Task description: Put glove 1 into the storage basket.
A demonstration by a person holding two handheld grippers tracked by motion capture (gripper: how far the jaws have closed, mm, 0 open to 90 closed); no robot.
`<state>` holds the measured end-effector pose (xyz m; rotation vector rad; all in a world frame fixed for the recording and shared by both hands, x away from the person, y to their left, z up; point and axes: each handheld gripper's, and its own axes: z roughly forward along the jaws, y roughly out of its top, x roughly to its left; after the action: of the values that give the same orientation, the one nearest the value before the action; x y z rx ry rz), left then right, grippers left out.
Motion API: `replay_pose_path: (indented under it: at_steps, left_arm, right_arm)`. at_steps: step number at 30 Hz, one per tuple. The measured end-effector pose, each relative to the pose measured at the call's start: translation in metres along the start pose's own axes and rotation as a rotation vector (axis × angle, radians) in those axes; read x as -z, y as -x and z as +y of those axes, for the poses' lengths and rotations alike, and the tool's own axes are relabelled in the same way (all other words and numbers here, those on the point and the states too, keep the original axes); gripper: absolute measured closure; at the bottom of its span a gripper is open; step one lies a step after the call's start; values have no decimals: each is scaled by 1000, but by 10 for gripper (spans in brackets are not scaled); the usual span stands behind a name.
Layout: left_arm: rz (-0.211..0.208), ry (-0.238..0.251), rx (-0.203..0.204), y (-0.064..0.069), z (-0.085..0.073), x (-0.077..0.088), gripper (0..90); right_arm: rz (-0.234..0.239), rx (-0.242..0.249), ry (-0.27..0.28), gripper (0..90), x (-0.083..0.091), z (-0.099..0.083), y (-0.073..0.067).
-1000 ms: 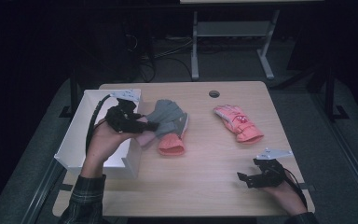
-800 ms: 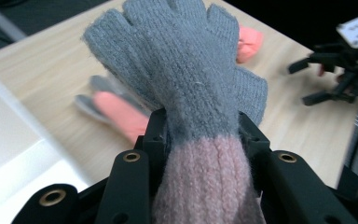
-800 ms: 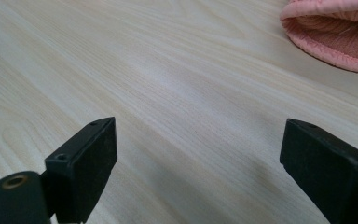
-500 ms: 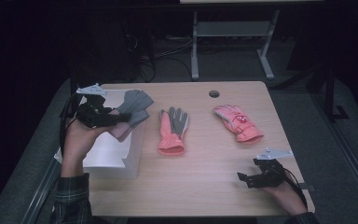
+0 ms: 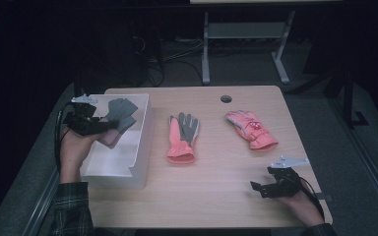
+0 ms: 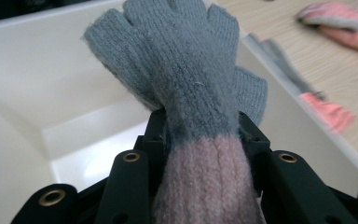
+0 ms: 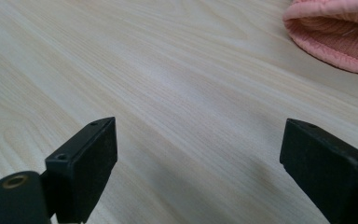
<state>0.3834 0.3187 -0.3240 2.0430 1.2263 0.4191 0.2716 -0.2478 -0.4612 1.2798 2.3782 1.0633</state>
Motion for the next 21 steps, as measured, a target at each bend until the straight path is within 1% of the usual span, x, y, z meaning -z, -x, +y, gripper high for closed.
replay_pose_path:
  at_steps: [1,2,3,4,5,6,7,8,9,11,13,14,15,16,17,18,21]
  left_arm:
    - [0,0,0,0,0,0,632]
    - [13,-8,13,-5,-4,-7,631]
    - [13,-8,13,-5,-4,-7,631]
    - [18,-24,14,-10,-9,-15,630]
    - [18,-24,14,-10,-9,-15,629]
    - [35,-43,18,-14,-13,-22,629]
    - [35,-43,18,-14,-13,-22,628]
    - [56,-66,16,-18,-18,-30,628]
    - [63,-78,18,-20,-20,-34,627]
    - [76,-97,22,-24,-25,-41,626]
    - [84,-114,35,-28,-29,-48,624]
    - [91,-124,39,-29,-31,-52,623]
    - [91,-124,39,-29,-31,-52,622]
    - [94,-147,45,-31,-35,-59,622]
    - [94,-147,45,-31,-35,-59,622]
    - [106,-170,44,-31,-37,-64,622]
    - [105,-179,54,-33,-40,-68,622]
  right_arm:
    - [0,0,0,109,0,0,0]
    - [-2,-9,2,108,0,0,1]
    - [-2,-9,2,108,0,0,1]
    - [-1,-10,6,108,1,0,1]
    - [-1,-10,6,108,1,0,1]
    - [0,-11,4,109,0,0,1]
    - [2,-12,0,109,1,0,0]
    - [3,-6,1,109,0,0,0]
    - [5,5,5,108,0,0,0]
    - [4,0,3,109,0,1,0]
    - [5,1,6,109,0,1,0]
    - [5,-5,1,109,0,0,0]
    - [4,-7,-1,109,0,0,0]
    - [4,-10,-1,109,0,0,0]
    - [4,-10,-1,109,0,0,0]
    - [4,-10,1,109,0,0,1]
    - [4,-12,0,109,0,0,0]
